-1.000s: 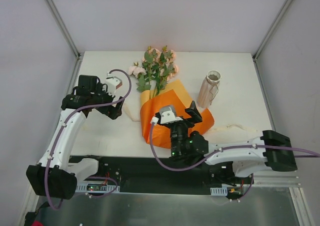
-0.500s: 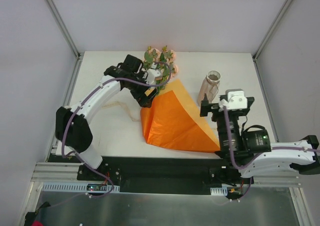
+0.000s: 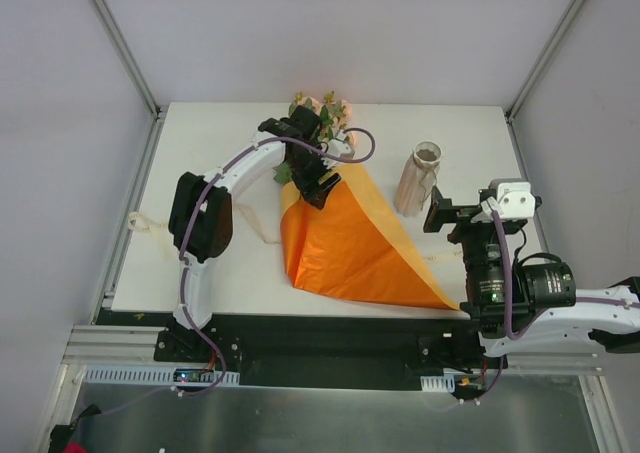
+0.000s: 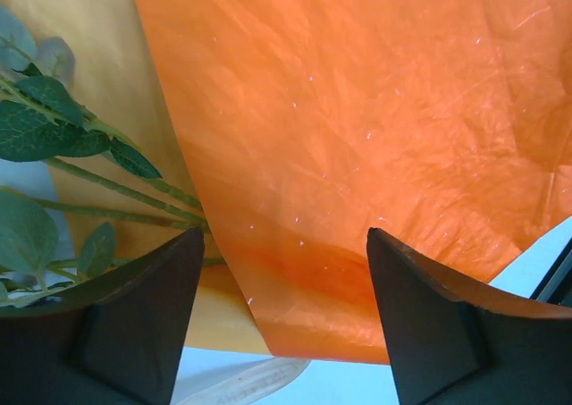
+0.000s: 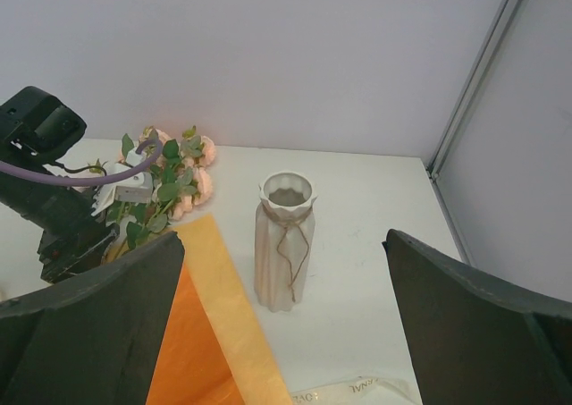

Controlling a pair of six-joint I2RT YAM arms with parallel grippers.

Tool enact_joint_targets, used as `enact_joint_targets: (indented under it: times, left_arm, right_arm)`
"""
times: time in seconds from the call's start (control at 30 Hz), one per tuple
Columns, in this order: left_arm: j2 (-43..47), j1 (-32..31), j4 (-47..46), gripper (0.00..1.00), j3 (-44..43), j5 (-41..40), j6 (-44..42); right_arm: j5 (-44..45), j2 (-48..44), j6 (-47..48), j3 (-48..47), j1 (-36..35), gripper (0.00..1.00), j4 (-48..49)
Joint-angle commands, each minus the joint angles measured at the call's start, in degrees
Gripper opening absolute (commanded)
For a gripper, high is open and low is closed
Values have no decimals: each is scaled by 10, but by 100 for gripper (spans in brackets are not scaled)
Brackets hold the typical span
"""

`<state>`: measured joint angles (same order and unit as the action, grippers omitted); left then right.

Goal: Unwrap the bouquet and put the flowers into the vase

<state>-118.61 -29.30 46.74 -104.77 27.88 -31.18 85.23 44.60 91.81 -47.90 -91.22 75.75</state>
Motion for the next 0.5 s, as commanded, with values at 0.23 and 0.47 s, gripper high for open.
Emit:
enact_joint_targets:
  times: [0.23, 0.47]
  left_arm:
    - [-11, 17, 66, 67, -17, -10, -24]
    - [-29, 19, 64, 70, -24, -44, -27]
  right_arm:
    - [55, -6, 13, -9, 0, 99, 117]
    - [50, 5, 21, -18, -12, 98, 118]
